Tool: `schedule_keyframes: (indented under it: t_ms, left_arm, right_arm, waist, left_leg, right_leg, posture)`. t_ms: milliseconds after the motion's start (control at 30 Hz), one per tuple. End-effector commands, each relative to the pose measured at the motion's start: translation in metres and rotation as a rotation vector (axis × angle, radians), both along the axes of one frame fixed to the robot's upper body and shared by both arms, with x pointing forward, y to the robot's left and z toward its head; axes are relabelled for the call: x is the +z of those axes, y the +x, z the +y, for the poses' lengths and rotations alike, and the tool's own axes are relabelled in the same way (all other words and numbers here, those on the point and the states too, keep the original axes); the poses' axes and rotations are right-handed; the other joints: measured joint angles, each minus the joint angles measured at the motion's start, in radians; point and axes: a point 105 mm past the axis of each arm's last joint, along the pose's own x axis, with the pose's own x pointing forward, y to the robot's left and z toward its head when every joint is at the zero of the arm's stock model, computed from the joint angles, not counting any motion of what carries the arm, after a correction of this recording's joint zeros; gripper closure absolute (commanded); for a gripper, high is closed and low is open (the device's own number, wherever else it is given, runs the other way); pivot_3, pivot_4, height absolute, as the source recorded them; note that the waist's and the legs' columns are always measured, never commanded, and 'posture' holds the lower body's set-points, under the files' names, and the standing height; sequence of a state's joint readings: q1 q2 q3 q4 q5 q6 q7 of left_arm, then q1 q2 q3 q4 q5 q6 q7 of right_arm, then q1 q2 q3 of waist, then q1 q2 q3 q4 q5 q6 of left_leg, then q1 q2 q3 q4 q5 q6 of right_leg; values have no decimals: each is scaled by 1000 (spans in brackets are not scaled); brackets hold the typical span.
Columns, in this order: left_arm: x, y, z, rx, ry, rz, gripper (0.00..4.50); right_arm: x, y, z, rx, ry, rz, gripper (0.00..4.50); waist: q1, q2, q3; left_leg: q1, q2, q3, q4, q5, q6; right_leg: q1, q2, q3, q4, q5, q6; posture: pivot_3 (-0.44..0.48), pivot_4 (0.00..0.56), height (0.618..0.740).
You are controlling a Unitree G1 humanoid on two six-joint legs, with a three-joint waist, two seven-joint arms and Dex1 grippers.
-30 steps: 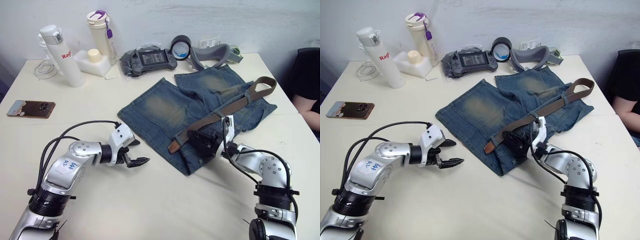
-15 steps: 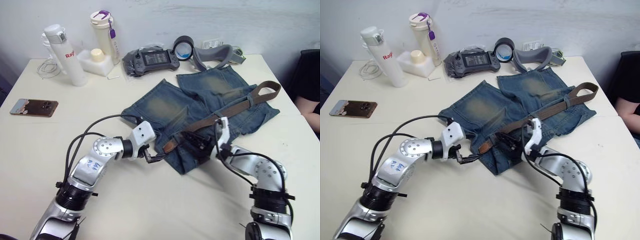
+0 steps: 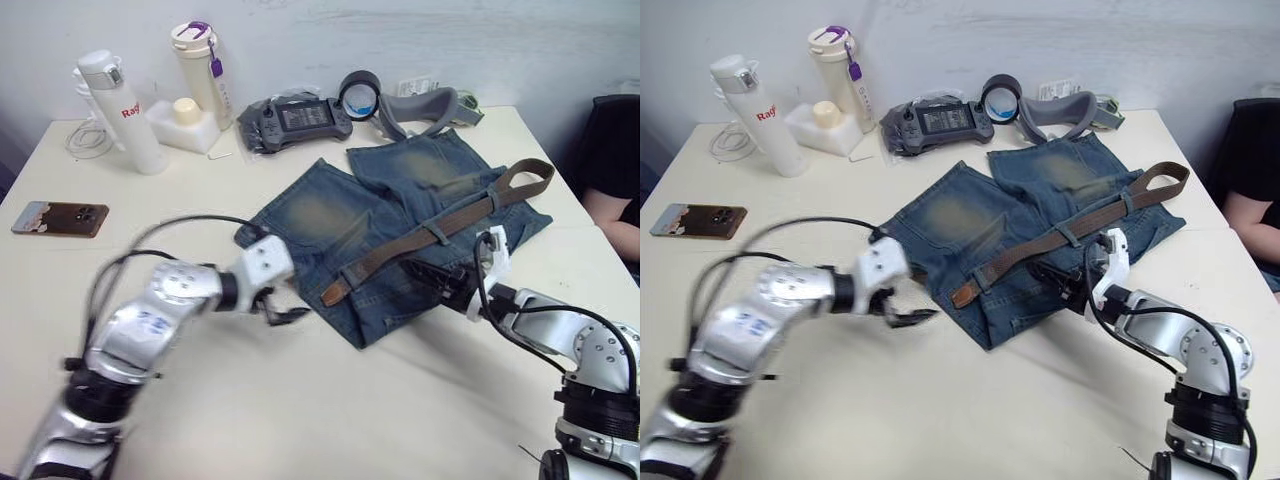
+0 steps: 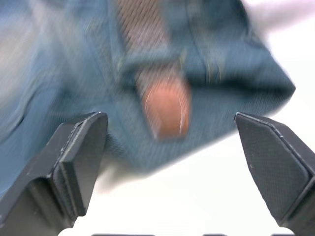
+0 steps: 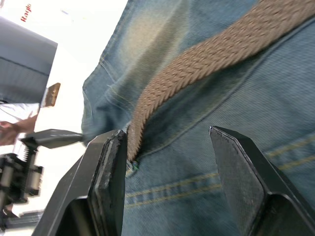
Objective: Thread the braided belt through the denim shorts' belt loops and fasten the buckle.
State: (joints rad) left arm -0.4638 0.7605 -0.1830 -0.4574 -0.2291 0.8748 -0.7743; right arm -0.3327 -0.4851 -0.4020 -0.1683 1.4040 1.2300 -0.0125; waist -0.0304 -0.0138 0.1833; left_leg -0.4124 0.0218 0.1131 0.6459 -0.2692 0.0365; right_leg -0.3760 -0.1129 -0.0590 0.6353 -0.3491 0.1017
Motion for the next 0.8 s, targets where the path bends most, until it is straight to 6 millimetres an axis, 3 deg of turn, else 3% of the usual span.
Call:
schedule_keyframes:
  t_ms: [33, 133, 267, 367, 467, 600, 667, 800]
  left_arm:
    - [34, 0, 27, 69, -3, -69, 0]
    - [58, -2, 30, 76, -115, -62, 0]
    - [71, -19, -12, -127, -247, -27, 0]
    - [72, -15, -39, -205, -254, -70, 0]
    - [66, -9, -59, -242, -232, -93, 0]
    - [28, -5, -79, -288, -88, -89, 0]
    - [7, -3, -80, -278, -24, -58, 0]
    - [-3, 6, -77, -249, 48, -107, 0]
  right_arm:
    - [17, -4, -2, 24, -1, -55, 1636]
    - [20, -4, -1, 50, -33, -69, 1636]
    - [20, -5, 6, 128, -157, -115, 1636]
    - [11, -8, 10, 170, -292, -138, 1636]
    - [6, -9, 10, 198, -366, -158, 1636]
    - [2, -7, 6, 180, -427, -177, 1636]
    - [0, -7, 3, 166, -450, -182, 1636]
    - [-1, -7, -1, 145, -467, -189, 1636]
  waist:
    - [3, 0, 0]
    - [10, 0, 0]
    - [23, 0, 0]
    - [31, 0, 0]
    - [32, 0, 0]
    - [29, 0, 0]
    - [31, 0, 0]
    - [31, 0, 0]
  left_leg:
    - [0, 0, 0, 0, 0, 0]
    - [-1, -1, 0, 0, 0, 0]
    - [-3, -1, -1, 3, 0, 1]
    - [-4, -2, -2, 3, 0, 1]
    - [-5, -2, -2, 3, 0, 2]
    - [-5, -2, -1, 3, 1, 3]
    - [-5, -2, -1, 3, 1, 3]
    - [-6, -2, -2, 4, 1, 3]
  right_leg:
    - [0, 0, 0, 0, 0, 0]
    - [0, -1, 0, -1, 0, 0]
    - [0, -2, -1, -2, 1, 2]
    - [0, -2, -1, -4, 2, 3]
    - [0, -1, -2, -5, 2, 3]
    - [0, 0, -2, -6, 2, 4]
    - [0, 0, -2, -5, 2, 4]
    - [0, -1, -2, -6, 2, 4]
  posture:
    - [0, 150, 740]
    - [0, 150, 740]
    - [0, 150, 740]
    - [0, 150, 740]
    - [0, 150, 740]
    - [0, 150, 740]
    - [0, 150, 740]
    - [0, 150, 740]
